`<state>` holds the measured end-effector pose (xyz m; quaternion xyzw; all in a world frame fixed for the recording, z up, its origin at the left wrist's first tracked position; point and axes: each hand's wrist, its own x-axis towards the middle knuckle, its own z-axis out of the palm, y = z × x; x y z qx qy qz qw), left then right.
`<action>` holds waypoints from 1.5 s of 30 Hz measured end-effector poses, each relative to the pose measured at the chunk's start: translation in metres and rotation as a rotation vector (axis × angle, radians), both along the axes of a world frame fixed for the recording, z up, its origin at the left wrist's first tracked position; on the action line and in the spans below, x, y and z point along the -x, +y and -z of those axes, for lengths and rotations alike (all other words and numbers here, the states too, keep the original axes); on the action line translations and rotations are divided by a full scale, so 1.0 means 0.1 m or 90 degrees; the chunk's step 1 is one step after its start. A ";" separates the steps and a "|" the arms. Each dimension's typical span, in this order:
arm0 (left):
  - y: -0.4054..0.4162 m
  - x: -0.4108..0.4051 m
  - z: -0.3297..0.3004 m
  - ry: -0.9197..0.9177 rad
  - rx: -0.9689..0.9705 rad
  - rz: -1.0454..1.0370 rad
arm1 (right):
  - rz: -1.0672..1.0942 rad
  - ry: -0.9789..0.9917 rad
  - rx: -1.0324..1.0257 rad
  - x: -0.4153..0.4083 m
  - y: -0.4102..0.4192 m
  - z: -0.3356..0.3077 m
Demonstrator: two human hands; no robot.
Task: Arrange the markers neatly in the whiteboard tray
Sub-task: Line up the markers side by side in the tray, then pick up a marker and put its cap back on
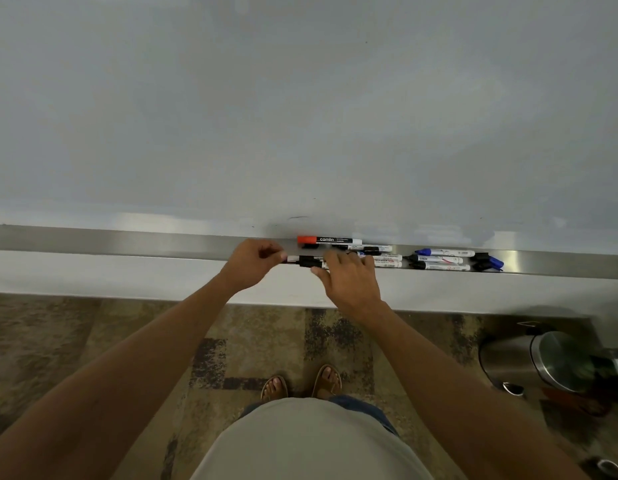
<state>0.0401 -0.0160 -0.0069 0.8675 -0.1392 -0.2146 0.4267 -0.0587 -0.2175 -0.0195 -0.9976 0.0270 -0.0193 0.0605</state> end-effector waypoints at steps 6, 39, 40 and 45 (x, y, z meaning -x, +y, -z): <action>0.37 -0.04 0.18 -0.236 -0.152 -0.030 | 0.005 0.010 -0.039 -0.09 -0.05 0.00; 0.39 -0.07 0.26 -0.259 -0.263 0.045 | -0.039 -0.001 -0.047 -0.25 0.12 0.11; 0.38 -0.08 0.26 -0.256 -0.258 0.046 | -0.036 0.012 -0.043 -0.27 0.12 0.11; 0.35 -0.08 0.24 -0.252 -0.240 0.041 | -0.015 0.029 -0.039 -0.31 0.16 0.08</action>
